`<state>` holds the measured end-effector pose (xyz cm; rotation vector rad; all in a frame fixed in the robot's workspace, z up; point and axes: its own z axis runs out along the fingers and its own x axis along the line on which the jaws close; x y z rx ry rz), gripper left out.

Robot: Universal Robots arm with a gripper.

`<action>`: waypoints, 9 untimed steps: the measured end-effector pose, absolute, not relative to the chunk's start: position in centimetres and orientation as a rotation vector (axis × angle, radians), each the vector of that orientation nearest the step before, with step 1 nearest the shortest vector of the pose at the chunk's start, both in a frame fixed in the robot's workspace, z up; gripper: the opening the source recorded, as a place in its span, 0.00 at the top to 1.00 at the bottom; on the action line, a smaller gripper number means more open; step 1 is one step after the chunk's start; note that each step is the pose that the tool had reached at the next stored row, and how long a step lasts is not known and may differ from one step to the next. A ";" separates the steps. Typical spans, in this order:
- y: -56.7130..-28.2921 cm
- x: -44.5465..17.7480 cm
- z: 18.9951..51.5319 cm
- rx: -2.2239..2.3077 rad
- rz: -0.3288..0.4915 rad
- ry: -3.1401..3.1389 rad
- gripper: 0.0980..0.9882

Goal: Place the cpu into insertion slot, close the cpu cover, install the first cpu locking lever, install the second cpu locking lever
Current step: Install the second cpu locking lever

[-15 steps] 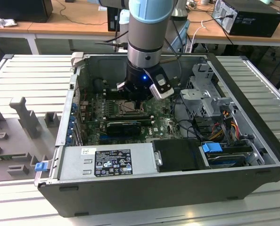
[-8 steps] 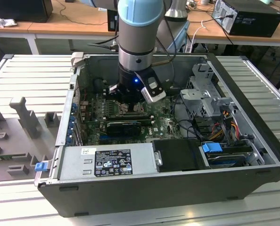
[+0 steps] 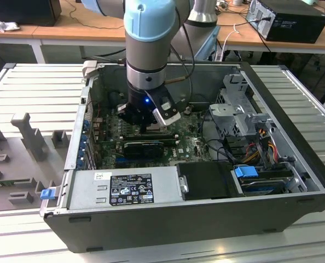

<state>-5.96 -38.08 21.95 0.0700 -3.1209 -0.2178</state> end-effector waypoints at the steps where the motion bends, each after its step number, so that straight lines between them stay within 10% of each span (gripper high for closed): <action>1: -38.2 -6.4 21.9 0.072 -0.226 -3.120 0.99; 9: -38.9 -6.7 21.8 0.105 -0.288 -3.114 0.99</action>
